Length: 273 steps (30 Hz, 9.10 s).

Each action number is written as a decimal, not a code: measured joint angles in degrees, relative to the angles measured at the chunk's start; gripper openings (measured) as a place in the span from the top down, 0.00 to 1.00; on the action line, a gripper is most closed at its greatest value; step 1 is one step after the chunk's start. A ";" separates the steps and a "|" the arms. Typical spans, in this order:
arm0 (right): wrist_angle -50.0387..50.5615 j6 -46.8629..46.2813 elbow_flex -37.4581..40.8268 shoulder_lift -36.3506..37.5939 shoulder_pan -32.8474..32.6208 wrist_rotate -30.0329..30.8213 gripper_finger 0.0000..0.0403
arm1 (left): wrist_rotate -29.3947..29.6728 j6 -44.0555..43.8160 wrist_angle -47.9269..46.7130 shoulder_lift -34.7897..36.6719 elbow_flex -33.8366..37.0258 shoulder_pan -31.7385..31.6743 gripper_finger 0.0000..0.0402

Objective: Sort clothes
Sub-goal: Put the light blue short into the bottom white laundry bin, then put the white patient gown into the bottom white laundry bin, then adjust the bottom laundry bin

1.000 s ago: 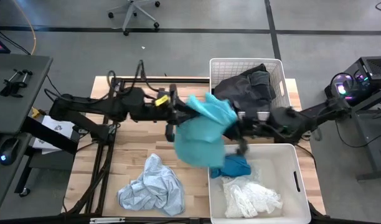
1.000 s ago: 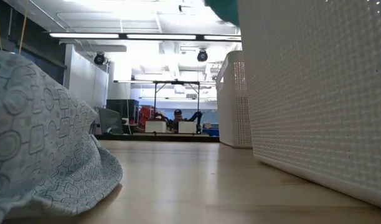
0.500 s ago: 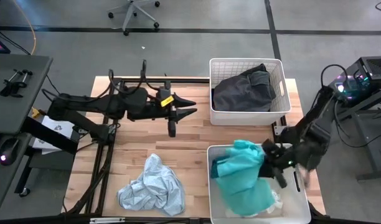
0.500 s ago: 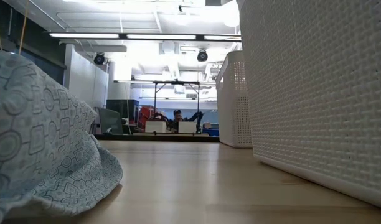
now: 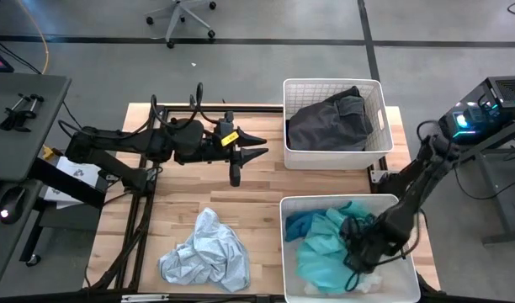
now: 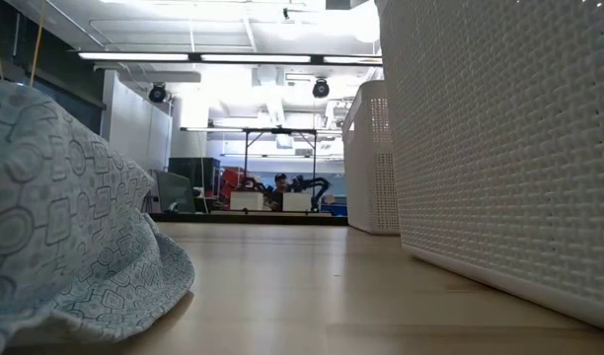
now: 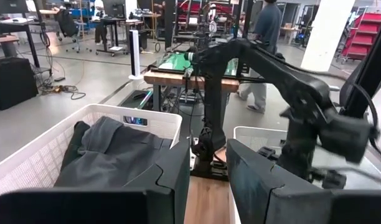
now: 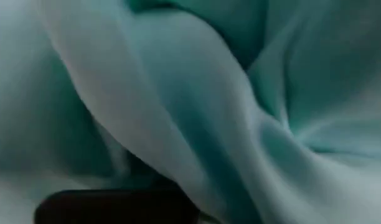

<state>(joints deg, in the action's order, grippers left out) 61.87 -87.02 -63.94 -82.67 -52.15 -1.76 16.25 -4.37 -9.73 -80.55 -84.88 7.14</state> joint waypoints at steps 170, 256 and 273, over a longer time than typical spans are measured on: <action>6.78 7.01 -20.02 5.85 -3.40 12.73 0.99 | 2.87 -6.52 -9.95 7.02 5.03 10.86 0.60; -15.26 15.66 3.16 9.14 20.63 35.07 0.92 | -3.72 -24.21 -21.30 2.61 7.39 7.96 0.61; 3.34 3.03 -8.29 9.88 10.28 -2.36 0.92 | -20.02 -24.70 -11.64 -16.95 7.39 6.52 0.61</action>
<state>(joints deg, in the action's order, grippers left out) 65.21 -84.00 -72.24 -72.79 -41.87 -4.12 -3.77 -29.07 -21.37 -97.50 -77.49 13.66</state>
